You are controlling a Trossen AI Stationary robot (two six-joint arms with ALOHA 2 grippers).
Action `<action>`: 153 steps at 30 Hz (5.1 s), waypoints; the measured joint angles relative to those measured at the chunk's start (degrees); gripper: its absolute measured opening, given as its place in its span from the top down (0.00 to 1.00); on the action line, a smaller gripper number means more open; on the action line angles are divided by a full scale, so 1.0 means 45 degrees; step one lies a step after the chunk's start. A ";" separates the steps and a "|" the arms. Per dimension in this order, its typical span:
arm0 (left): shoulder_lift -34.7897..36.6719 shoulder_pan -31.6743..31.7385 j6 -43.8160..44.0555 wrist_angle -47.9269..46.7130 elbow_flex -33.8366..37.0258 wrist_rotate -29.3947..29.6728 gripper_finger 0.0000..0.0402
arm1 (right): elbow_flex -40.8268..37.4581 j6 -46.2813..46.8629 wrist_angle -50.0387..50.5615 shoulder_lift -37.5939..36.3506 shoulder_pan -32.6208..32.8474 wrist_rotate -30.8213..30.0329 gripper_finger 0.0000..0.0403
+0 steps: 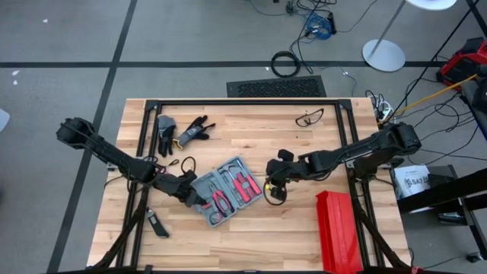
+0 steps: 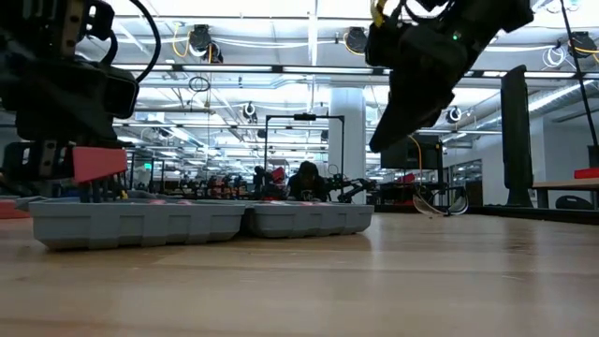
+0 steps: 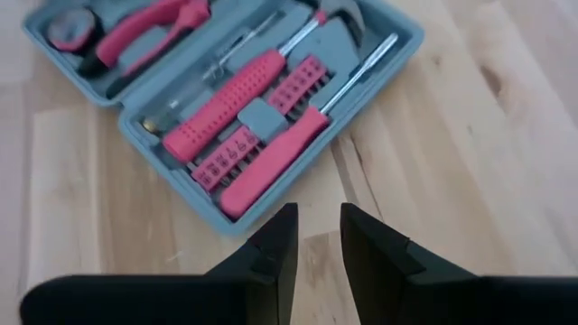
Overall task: Prefit tool cases
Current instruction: Put the red allen wrench into the gray prefit tools case
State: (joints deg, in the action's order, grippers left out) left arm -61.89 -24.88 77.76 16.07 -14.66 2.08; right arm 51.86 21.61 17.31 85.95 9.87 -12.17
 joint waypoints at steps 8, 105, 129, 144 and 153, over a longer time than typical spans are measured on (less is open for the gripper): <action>-0.0004 0.0000 0.1398 -0.0192 -0.0005 -0.0009 0.98 | 0.0000 -0.0109 -0.0578 0.0712 0.0034 0.0109 0.80; 0.0525 -0.0042 -0.4705 -0.9546 -0.3983 0.3535 0.96 | 0.8871 -1.0630 -0.3519 0.8860 0.0565 0.3698 1.00; -0.3557 -0.0680 -0.7691 -0.8923 -0.3827 0.4980 1.00 | 0.9073 -1.0519 -0.4297 0.9665 0.1314 0.4038 1.00; -0.4079 -0.0840 -0.7011 -0.8349 -0.3823 0.4917 1.00 | 0.9058 -1.0287 -0.4359 1.0045 0.0811 0.4795 1.00; -0.4079 -0.0835 -0.6748 -0.8249 -0.3823 0.4931 1.00 | 0.9058 -1.0032 -0.4562 1.0348 0.0853 0.5127 1.00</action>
State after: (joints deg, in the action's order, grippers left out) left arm -80.25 -28.64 47.40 -21.05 -31.86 24.27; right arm 92.62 -23.54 -3.22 132.52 13.71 10.90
